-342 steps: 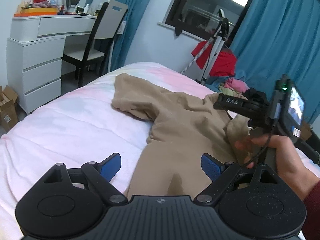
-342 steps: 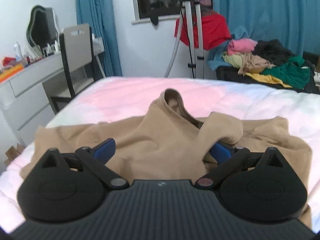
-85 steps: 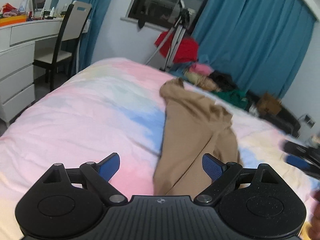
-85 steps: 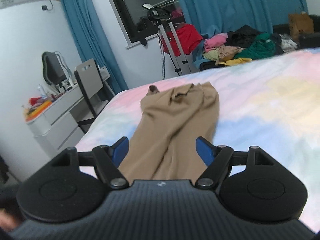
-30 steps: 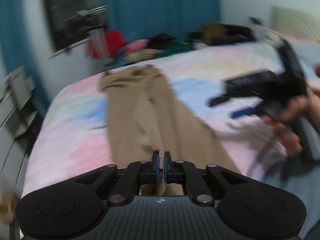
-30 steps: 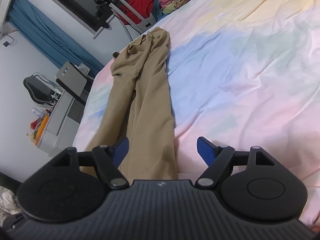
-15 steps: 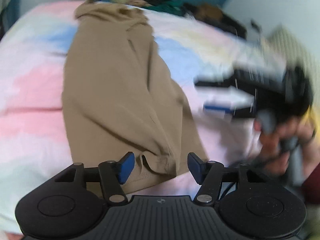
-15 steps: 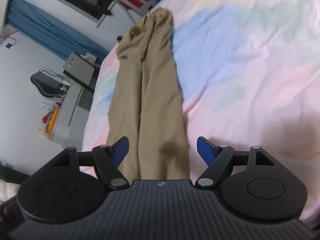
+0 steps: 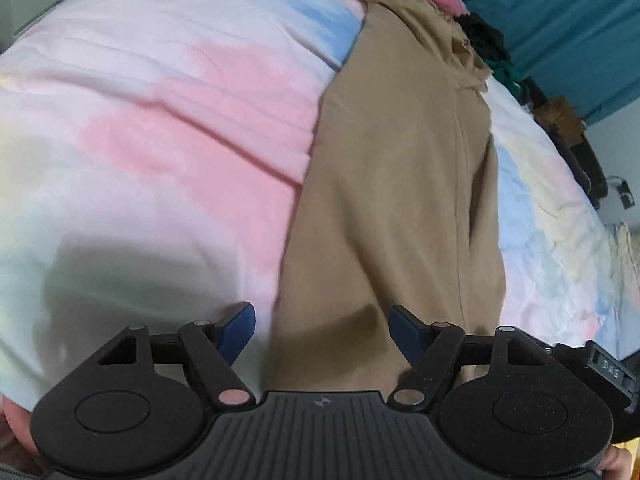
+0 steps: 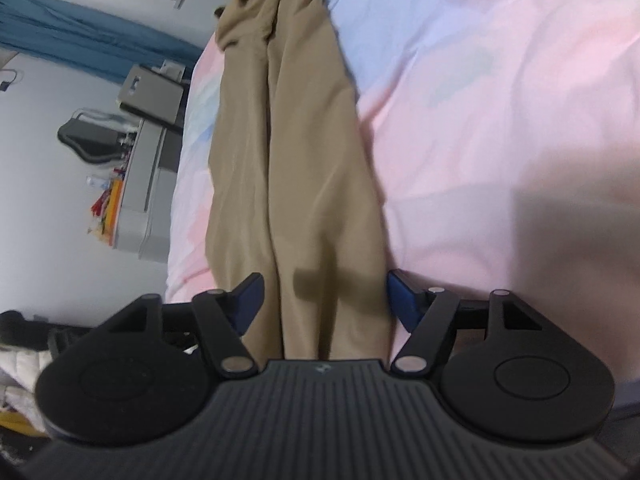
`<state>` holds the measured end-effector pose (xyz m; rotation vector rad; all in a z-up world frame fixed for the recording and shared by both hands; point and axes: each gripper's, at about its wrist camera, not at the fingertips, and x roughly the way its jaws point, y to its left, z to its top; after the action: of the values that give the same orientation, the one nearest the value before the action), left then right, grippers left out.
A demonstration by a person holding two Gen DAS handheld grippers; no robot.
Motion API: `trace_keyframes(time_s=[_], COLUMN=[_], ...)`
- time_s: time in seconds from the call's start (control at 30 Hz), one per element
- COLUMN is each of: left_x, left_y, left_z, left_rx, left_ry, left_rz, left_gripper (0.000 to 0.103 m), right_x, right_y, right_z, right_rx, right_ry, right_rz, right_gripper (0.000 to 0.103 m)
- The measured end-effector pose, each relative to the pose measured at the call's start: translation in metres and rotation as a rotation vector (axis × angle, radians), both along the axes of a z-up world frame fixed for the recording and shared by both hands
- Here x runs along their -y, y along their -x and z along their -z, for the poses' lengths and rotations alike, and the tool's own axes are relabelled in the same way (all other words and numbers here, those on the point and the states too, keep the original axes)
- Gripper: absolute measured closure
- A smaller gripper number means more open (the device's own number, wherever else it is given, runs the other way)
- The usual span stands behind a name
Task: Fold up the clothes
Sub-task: 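Grasp the hem end with the left tool while the right tool grasps beside it, lift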
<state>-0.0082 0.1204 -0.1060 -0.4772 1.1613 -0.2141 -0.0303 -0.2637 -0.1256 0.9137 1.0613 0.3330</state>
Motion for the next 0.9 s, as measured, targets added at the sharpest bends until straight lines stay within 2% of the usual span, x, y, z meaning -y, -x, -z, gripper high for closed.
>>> trace_keyframes(time_s=[0.1,0.17,0.2,0.27,0.3,0.33,0.37,0.47,0.63,0.77,0.9], left_x=[0.006,0.014,0.015,0.015,0.014,0.014,0.014,0.015,0.003,-0.005,-0.013], left_y=[0.007,0.011,0.014,0.022,0.025,0.026,0.026,0.032,0.048,0.05,0.06], left_z=[0.005,0.011,0.011,0.011,0.01,0.01,0.008,-0.004,-0.035,-0.053,-0.076], left_rx=[-0.035,-0.06,-0.065,-0.057,-0.051,-0.043,-0.03,0.052,0.317,0.405,0.495], left_ry=[0.069,0.113,0.125,0.142,0.147,0.148,0.148,0.166,0.295,0.368,0.459], left_rz=[0.056,0.086,0.094,0.102,0.104,0.105,0.111,0.127,0.075,0.031,-0.002], left_gripper=[0.033,0.038,0.046,0.058,0.072,0.08,0.089,0.092,0.094,0.095,0.096], right_x=[-0.015,-0.024,-0.028,-0.035,-0.037,-0.038,-0.037,-0.025,-0.003,0.01,0.016], right_y=[0.009,0.017,0.022,0.032,0.036,0.039,0.042,0.05,0.056,0.048,0.055], right_z=[0.0,-0.003,-0.004,-0.006,-0.006,-0.008,-0.01,-0.019,-0.05,-0.078,-0.116], right_rx=[-0.006,0.004,0.009,0.02,0.025,0.032,0.041,0.086,0.209,0.28,0.388], right_ry=[0.022,0.066,0.088,0.131,0.149,0.158,0.161,0.12,0.104,0.088,0.073], right_rz=[-0.052,-0.063,-0.06,-0.044,-0.037,-0.027,-0.014,0.04,0.159,0.226,0.243], right_gripper=[0.039,0.05,0.053,0.072,0.079,0.089,0.093,0.096,0.097,0.097,0.097])
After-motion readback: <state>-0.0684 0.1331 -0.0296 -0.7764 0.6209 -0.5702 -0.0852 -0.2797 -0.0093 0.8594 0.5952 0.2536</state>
